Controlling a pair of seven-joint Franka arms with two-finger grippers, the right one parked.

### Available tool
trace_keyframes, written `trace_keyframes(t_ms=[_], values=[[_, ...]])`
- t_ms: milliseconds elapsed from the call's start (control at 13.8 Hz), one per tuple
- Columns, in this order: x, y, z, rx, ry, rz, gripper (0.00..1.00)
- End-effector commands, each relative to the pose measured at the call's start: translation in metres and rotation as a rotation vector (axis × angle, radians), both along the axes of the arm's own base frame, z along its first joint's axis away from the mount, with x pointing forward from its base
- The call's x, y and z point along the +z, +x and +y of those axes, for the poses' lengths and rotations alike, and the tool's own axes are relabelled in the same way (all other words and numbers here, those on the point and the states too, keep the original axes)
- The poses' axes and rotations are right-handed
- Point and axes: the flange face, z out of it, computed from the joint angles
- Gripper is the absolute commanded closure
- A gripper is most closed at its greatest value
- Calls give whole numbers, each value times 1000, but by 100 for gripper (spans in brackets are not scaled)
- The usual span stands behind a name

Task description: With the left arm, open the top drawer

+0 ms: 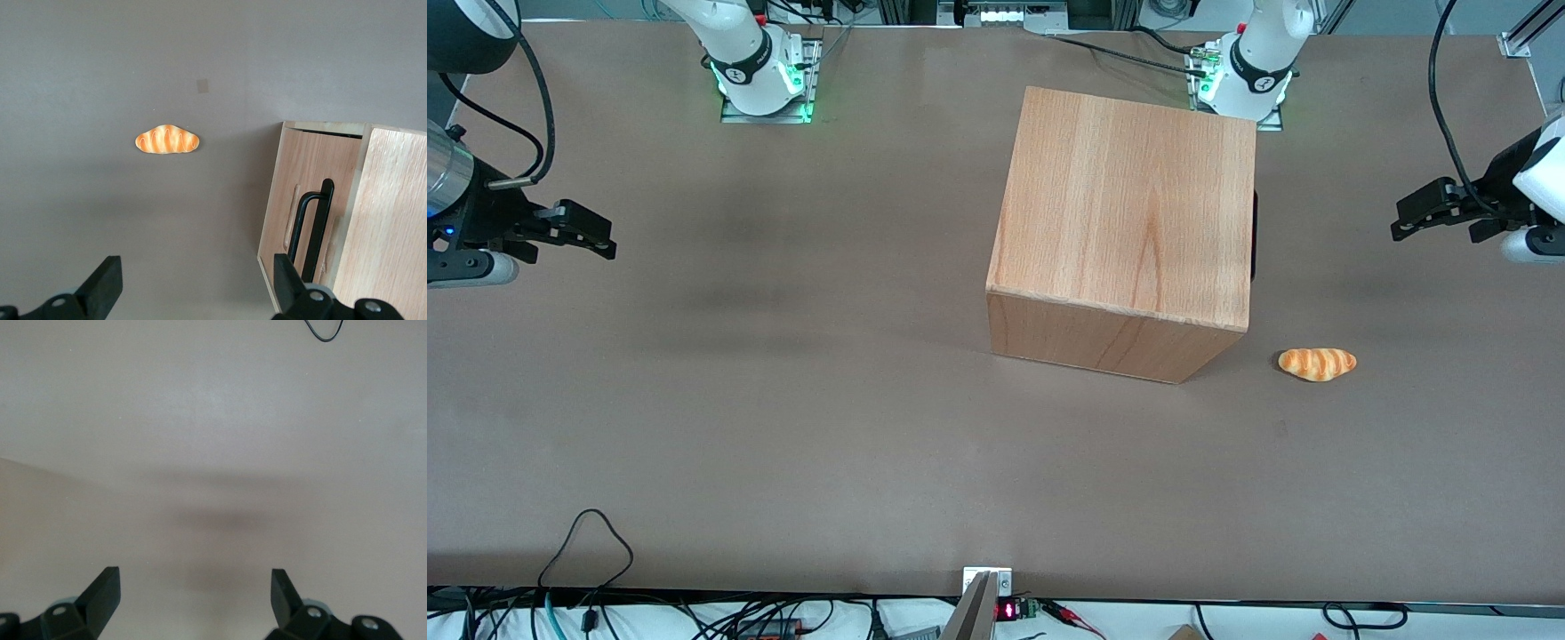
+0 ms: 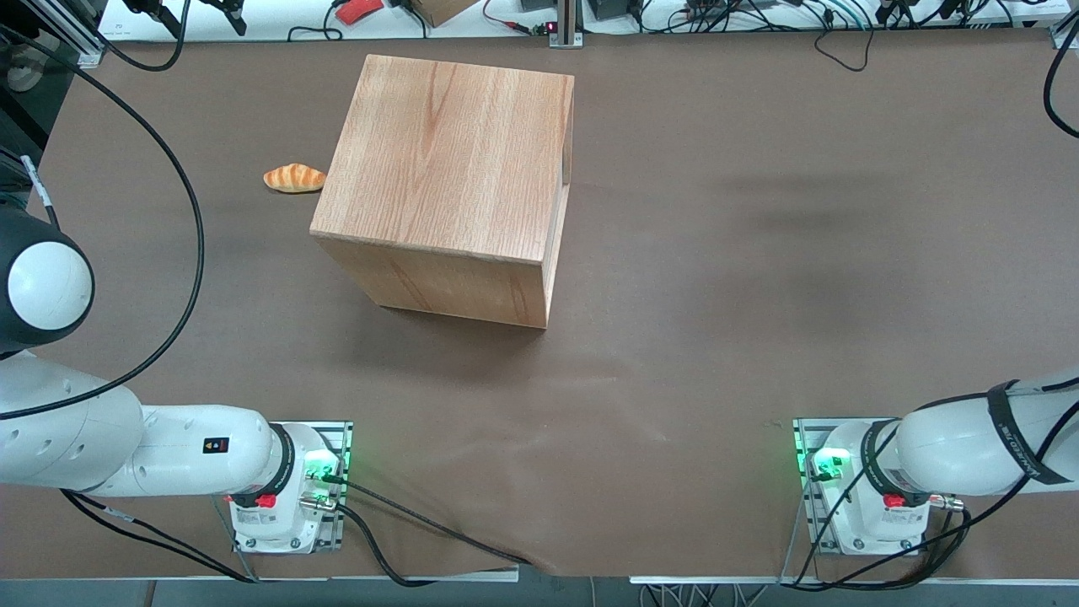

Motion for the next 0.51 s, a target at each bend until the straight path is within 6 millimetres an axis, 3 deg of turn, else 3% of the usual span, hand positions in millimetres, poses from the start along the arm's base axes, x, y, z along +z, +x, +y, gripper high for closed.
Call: trace_keyframes(t_ms=[0,218,435], values=[[4,-10,5,-22,21,-4,0],[2,-8,5,-8,20,-2,0],[-11,9,1,7,11,17,0]])
